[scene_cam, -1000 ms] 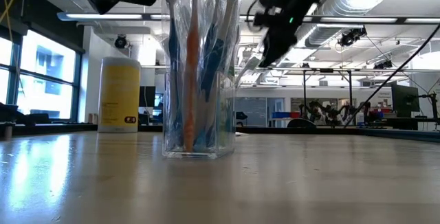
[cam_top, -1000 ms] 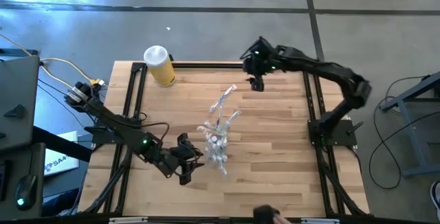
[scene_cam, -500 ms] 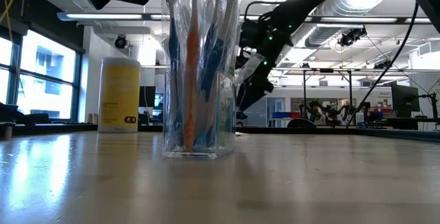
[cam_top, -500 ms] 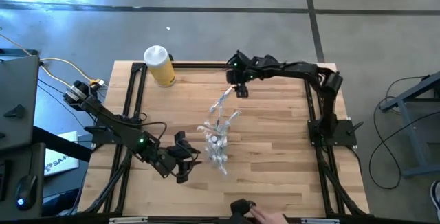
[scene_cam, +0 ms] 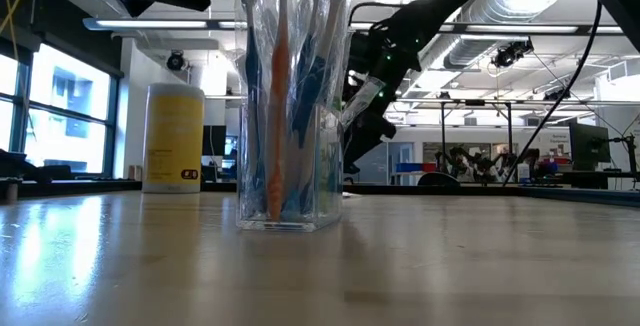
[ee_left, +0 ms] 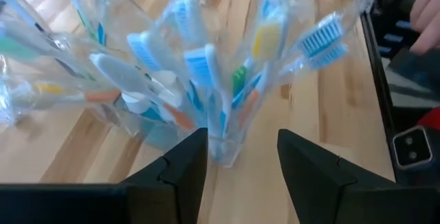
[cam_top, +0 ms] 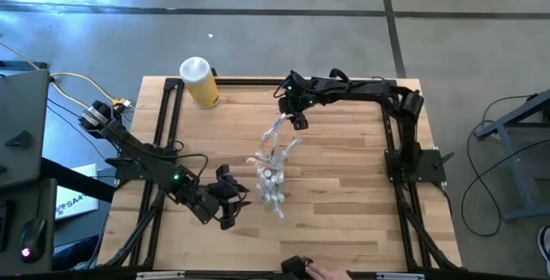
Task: Pick & Place toothbrushing station
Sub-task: Put the blue toothbrush into the transparent organizer
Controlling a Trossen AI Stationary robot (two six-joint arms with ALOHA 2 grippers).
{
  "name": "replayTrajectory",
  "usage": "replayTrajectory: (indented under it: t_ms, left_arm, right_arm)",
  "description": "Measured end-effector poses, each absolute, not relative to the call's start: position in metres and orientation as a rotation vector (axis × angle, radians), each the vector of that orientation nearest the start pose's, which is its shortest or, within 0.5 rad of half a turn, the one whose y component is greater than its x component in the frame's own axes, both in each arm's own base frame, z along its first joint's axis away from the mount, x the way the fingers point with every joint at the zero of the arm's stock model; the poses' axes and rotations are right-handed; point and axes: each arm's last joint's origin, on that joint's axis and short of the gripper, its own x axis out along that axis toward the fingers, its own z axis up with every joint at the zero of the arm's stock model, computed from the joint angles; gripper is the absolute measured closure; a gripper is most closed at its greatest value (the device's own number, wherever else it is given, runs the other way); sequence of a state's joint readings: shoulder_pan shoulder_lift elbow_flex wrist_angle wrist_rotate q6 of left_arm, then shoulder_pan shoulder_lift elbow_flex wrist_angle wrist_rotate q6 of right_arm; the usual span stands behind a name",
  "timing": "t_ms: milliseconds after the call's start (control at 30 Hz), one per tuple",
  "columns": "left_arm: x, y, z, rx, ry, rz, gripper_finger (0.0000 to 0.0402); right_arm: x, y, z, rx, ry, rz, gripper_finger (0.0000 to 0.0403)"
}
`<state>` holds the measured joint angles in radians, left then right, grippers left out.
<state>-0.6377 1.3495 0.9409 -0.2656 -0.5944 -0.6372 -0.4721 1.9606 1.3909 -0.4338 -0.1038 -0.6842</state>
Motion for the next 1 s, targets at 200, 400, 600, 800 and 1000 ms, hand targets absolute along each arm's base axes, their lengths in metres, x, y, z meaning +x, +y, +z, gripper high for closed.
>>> replayTrajectory:
  t_ms: [200,400,600,800,1000]
  left_arm:
    - [0.238,-0.155,0.263,-0.298,0.505,0.150,0.0229]
    - [0.239,-0.155,0.265,-0.347,0.477,0.183,0.0229]
    - [0.241,-0.156,0.268,-0.367,0.442,0.184,0.0229]
    - [0.241,-0.156,0.268,-0.371,0.438,0.182,0.0229]
    - [0.241,-0.156,0.267,-0.353,0.448,0.176,0.0229]
  right_arm:
    - [0.368,-0.190,0.162,-0.307,1.081,0.022,0.0128]
    - [0.370,-0.195,0.135,-0.317,1.183,-0.021,0.0128]
    - [0.370,-0.199,0.118,-0.345,1.230,-0.007,0.0127]
    - [0.369,-0.196,0.116,-0.388,1.270,0.020,0.0129]
    - [0.368,-0.190,0.114,-0.384,1.319,0.031,0.0167]
